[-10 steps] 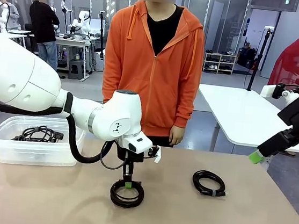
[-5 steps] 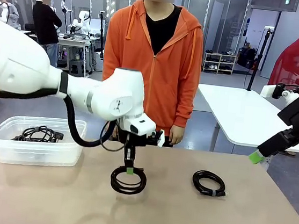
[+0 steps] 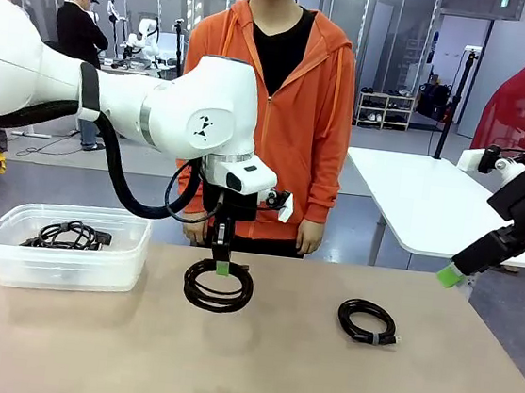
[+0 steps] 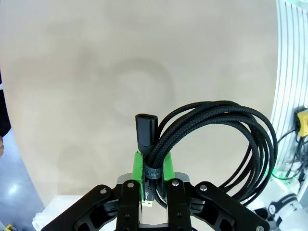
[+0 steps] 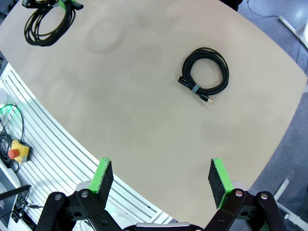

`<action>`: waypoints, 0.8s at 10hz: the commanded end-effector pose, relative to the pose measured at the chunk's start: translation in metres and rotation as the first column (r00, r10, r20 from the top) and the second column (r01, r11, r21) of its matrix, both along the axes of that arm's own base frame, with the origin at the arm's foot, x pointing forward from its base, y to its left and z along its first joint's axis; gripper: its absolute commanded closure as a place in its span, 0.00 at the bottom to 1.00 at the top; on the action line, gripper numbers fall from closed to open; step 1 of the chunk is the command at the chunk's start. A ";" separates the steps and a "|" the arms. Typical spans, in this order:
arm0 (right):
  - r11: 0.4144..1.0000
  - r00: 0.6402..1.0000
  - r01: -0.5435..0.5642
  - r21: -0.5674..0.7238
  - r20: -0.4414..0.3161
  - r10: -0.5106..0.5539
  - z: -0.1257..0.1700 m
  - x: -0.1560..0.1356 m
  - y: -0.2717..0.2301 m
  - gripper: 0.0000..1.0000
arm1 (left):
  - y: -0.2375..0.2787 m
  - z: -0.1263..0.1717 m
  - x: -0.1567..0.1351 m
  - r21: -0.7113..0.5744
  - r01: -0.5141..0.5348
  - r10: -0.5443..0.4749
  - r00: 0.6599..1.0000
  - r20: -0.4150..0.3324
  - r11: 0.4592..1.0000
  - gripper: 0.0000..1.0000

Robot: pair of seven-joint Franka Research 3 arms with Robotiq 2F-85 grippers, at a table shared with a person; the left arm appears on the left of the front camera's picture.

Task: Organize and store the cables.
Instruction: Place the USB Extension Cable into the Organizing box.

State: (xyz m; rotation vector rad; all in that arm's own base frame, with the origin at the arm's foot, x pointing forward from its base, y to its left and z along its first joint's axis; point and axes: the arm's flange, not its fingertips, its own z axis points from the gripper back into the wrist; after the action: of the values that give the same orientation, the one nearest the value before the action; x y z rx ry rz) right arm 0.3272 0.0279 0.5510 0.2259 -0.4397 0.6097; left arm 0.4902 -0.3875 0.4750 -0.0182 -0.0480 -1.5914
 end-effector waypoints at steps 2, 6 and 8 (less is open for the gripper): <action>1.000 1.000 -0.001 -0.009 -0.006 0.000 0.002 0.001 0.001 0.00 | -0.003 -0.003 0.001 0.014 -0.059 0.059 0.998 -0.013 0.998 1.00; 1.000 1.000 -0.001 -0.009 -0.006 0.000 0.002 0.001 0.001 0.00 | -0.001 -0.001 0.000 0.001 0.002 -0.002 1.000 -0.002 1.000 1.00; 1.000 1.000 -0.001 -0.009 -0.006 0.000 0.002 0.001 0.001 0.00 | 0.018 0.014 0.008 -0.038 -0.045 0.043 0.997 -0.058 0.998 0.82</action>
State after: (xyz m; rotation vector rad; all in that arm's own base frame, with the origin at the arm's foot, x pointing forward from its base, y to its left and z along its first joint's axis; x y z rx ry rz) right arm 0.3272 0.0279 0.5509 0.2259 -0.4397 0.6097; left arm 0.4933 -0.3849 0.4731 -0.0376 -0.0428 -1.5637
